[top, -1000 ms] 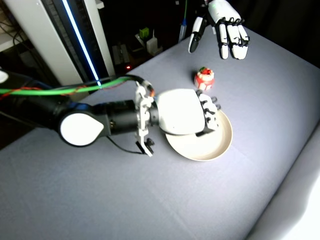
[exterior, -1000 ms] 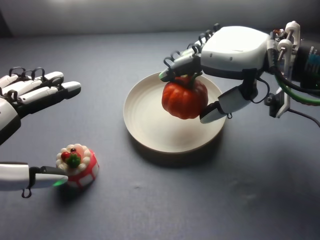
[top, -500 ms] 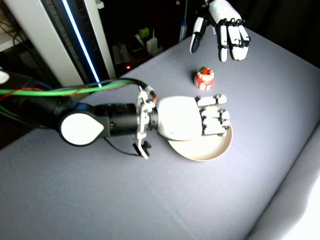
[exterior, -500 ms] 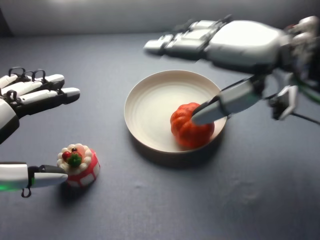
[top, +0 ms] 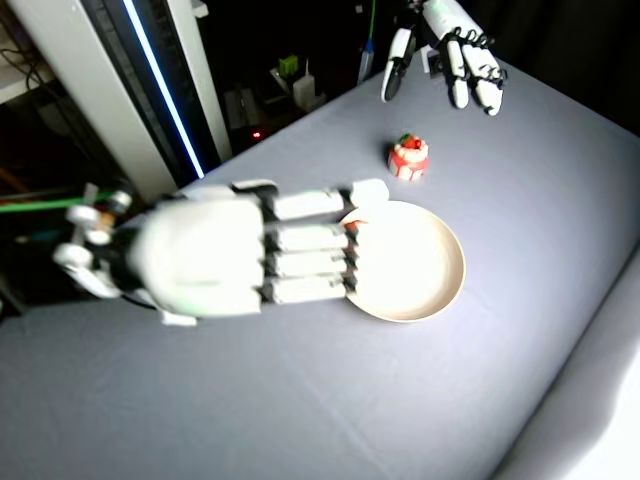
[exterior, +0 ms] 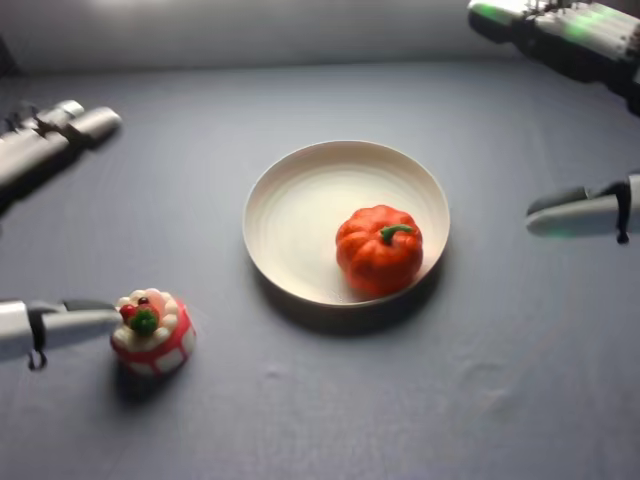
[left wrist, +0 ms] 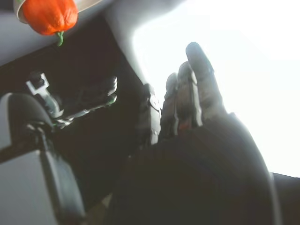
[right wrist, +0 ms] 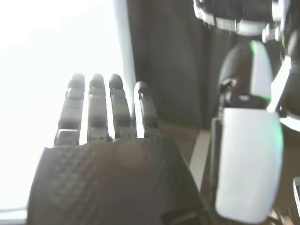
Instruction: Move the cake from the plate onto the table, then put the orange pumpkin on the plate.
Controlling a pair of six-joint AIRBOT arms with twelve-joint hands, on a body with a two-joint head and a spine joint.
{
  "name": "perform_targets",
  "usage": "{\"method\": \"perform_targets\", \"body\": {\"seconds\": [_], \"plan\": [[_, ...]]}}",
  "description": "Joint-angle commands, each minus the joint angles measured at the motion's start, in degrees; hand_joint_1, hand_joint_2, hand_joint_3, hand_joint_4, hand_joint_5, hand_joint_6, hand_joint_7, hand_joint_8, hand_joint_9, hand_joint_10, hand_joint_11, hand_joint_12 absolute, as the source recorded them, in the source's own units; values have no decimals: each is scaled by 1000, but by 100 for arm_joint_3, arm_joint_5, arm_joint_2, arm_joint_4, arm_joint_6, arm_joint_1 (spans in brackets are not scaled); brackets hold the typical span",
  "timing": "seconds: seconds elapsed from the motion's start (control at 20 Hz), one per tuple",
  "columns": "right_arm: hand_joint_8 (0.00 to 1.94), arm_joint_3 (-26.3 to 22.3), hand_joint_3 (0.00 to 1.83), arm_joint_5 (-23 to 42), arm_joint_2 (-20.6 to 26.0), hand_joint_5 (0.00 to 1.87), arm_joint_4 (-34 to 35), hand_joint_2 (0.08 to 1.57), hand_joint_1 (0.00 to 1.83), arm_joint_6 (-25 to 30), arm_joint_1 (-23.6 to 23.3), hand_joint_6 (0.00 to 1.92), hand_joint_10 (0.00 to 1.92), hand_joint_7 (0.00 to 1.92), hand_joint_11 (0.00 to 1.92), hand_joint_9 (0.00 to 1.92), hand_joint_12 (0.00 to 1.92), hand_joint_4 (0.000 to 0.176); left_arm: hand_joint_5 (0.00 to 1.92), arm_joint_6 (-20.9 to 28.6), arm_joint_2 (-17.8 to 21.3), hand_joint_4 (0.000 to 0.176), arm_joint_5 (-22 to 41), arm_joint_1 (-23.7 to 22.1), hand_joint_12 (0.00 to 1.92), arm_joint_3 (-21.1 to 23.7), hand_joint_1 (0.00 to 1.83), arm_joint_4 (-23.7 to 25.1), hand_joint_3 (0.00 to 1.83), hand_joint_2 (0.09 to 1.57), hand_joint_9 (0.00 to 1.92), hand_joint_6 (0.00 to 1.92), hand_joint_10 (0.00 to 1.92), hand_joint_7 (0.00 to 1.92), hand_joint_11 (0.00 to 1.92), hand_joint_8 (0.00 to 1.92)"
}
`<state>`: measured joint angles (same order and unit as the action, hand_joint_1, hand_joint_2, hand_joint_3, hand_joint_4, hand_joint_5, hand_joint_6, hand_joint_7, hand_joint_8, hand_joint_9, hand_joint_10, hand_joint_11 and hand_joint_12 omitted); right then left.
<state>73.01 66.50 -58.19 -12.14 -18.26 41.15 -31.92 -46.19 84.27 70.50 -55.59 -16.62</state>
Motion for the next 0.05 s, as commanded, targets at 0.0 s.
{"method": "perform_targets", "body": {"seconds": [0.0], "plan": [[21,-88,1,1179,97,40,427,947,957,-63,73,19,3,116,39,169,272,83,27,53,38,100,1105,-3,497,-18,627,-117,0,958,71,0,9,4,0,0]]}}
